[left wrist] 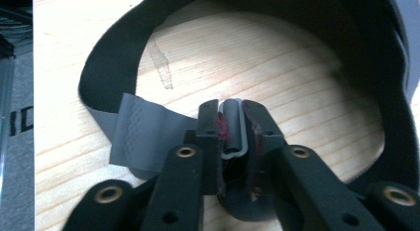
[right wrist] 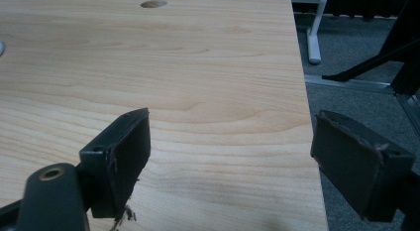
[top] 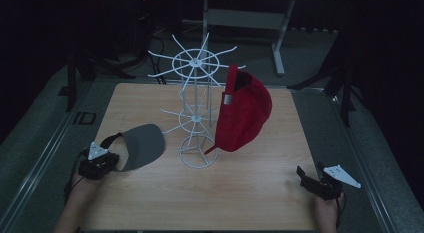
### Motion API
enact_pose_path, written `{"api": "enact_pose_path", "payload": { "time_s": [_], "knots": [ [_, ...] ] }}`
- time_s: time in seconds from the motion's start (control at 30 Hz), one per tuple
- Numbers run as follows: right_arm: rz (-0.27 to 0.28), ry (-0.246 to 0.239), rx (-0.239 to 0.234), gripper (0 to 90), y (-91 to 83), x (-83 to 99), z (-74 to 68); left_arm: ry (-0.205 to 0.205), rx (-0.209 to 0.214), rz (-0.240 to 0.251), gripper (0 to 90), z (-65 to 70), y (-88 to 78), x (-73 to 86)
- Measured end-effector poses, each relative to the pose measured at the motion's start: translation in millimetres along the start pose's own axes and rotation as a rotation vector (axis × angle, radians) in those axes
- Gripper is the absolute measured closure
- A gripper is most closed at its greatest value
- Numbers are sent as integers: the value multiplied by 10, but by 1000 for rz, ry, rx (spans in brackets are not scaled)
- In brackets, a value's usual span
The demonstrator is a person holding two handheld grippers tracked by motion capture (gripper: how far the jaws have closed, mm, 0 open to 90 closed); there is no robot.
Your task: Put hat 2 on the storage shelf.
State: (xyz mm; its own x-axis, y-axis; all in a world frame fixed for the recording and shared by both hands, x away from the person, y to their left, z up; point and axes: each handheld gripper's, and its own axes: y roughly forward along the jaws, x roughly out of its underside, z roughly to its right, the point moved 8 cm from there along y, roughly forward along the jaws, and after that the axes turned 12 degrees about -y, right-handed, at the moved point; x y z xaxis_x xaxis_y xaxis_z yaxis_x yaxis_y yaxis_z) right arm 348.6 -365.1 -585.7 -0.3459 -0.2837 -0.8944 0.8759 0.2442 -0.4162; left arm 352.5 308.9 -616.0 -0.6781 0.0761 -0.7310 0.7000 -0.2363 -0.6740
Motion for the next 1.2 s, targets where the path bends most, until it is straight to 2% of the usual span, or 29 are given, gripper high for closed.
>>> {"api": "enact_pose_path", "payload": {
  "time_s": [0.1,0.13,0.23,0.27,0.3,0.33,0.4,0.53,0.63,0.7,0.73,1.03,1.2],
  "knots": [
    [-1,0,0,153,1,0,-1,11,-4,3,820,3,-10,9],
    [-3,1,0,153,3,1,-1,16,-19,24,850,8,-24,9],
    [0,5,0,153,-1,0,2,19,-24,47,860,10,-48,-3],
    [2,9,-1,153,-4,1,4,-2,-7,71,860,11,-92,-30],
    [3,9,-1,153,-5,0,5,-1,4,97,861,19,-122,-51],
    [3,9,-1,153,-5,0,5,-1,4,97,861,19,-122,-51],
    [3,8,-2,153,-4,1,4,-10,20,140,862,24,-221,-107],
    [4,9,-2,153,-5,0,4,-11,39,174,863,45,-325,-176],
    [5,9,-3,153,-6,0,7,2,66,201,863,91,-441,-268],
    [6,9,-3,153,-6,0,7,7,65,212,864,100,-472,-296],
    [7,9,-4,153,-6,-1,7,3,96,231,864,133,-523,-342],
    [10,16,-5,153,-12,-1,11,45,139,306,864,310,-731,-606],
    [14,20,-7,153,-16,-2,11,55,169,351,864,423,-843,-774]
  ]
}}
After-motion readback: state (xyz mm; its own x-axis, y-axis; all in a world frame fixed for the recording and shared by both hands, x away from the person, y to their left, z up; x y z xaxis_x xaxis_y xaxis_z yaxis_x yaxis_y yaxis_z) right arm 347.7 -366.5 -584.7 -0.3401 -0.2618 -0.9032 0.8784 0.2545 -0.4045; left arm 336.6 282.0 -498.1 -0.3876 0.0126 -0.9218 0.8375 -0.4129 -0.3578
